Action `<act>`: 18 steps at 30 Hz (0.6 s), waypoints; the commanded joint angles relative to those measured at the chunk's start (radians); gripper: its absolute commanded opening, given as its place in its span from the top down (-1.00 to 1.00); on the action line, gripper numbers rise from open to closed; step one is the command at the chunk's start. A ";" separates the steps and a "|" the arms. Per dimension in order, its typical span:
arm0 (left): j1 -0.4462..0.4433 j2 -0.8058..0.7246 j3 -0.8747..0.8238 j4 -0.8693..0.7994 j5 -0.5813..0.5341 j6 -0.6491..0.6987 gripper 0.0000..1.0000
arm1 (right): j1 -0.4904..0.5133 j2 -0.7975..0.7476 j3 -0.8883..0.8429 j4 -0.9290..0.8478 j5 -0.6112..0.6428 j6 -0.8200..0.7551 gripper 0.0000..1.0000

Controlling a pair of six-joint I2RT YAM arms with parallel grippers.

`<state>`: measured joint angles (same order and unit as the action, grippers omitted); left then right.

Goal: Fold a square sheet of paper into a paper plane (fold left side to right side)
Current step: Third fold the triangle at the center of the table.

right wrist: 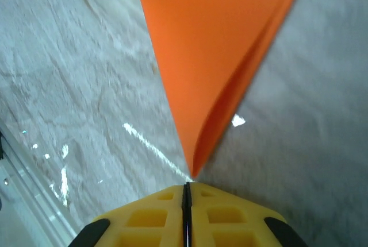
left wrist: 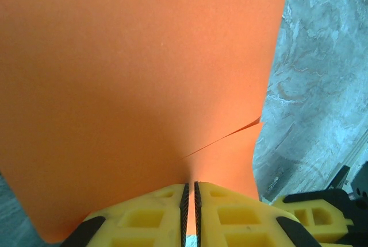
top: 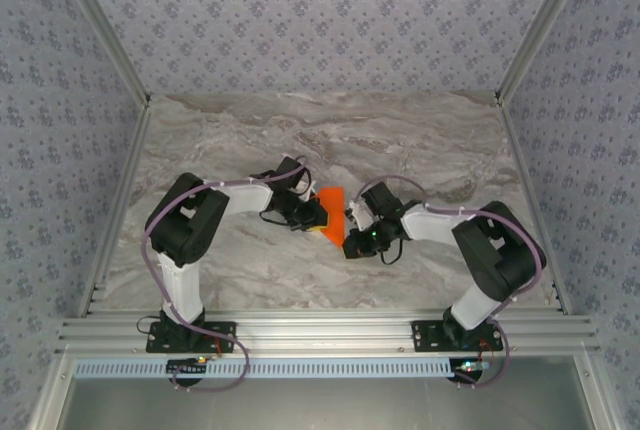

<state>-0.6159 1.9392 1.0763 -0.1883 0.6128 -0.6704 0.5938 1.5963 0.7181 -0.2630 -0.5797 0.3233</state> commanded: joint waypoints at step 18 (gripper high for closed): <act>0.007 0.009 0.003 -0.082 -0.086 0.021 0.71 | 0.006 0.152 0.112 -0.008 0.058 0.170 0.92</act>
<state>-0.6155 1.9392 1.0782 -0.1909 0.6125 -0.6704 0.5976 1.7309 0.8402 -0.2325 -0.5747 0.4633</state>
